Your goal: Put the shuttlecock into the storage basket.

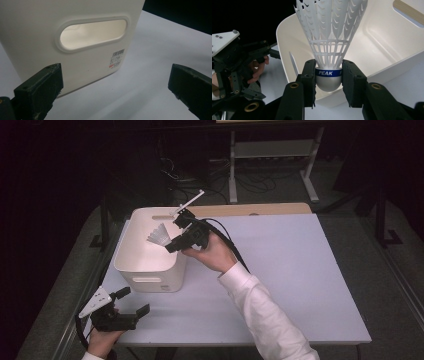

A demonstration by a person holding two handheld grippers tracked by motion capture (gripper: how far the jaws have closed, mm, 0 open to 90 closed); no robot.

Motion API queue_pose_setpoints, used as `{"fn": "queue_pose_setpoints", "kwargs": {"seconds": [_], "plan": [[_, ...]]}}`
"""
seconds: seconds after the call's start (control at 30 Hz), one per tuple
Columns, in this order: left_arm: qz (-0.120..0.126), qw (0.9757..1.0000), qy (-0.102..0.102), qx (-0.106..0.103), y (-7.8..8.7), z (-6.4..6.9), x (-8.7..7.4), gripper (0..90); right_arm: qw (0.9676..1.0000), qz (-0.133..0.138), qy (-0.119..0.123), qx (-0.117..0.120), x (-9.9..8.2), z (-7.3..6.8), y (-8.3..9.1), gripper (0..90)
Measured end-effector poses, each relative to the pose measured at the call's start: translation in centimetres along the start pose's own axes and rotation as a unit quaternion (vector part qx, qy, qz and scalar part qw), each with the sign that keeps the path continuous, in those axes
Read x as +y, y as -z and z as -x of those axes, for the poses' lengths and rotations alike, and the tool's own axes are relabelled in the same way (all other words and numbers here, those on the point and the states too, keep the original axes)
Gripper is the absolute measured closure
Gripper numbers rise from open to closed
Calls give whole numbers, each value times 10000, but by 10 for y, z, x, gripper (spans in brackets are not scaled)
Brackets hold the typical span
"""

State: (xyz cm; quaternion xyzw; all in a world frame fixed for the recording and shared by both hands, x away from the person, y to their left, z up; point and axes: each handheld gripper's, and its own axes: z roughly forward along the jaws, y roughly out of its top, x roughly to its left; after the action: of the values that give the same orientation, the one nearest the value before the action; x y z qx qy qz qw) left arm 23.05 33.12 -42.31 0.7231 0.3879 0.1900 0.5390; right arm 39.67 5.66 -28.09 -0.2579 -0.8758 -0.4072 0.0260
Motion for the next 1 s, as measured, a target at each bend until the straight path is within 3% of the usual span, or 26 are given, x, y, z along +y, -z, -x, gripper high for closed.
{"fn": "queue_pose_setpoints", "kwargs": {"seconds": [0.03,0.1,0.7,0.9,1.0], "plan": [[0,10000,0,0,0,0,0,0,10000,-13,-72,42,0,-1,-1,634],[-4,10000,-37,-4,0,0,0,0,10000,-2,50,16,0,0,-4,634],[2,10000,17,-11,0,0,0,0,9996,-134,237,79,9,-4,-29,634],[2,10000,22,-10,0,1,0,0,9996,-150,219,112,9,-2,-35,633],[-27,10000,13,-3,0,0,0,0,9993,-297,174,117,8,-3,-40,633]]}}
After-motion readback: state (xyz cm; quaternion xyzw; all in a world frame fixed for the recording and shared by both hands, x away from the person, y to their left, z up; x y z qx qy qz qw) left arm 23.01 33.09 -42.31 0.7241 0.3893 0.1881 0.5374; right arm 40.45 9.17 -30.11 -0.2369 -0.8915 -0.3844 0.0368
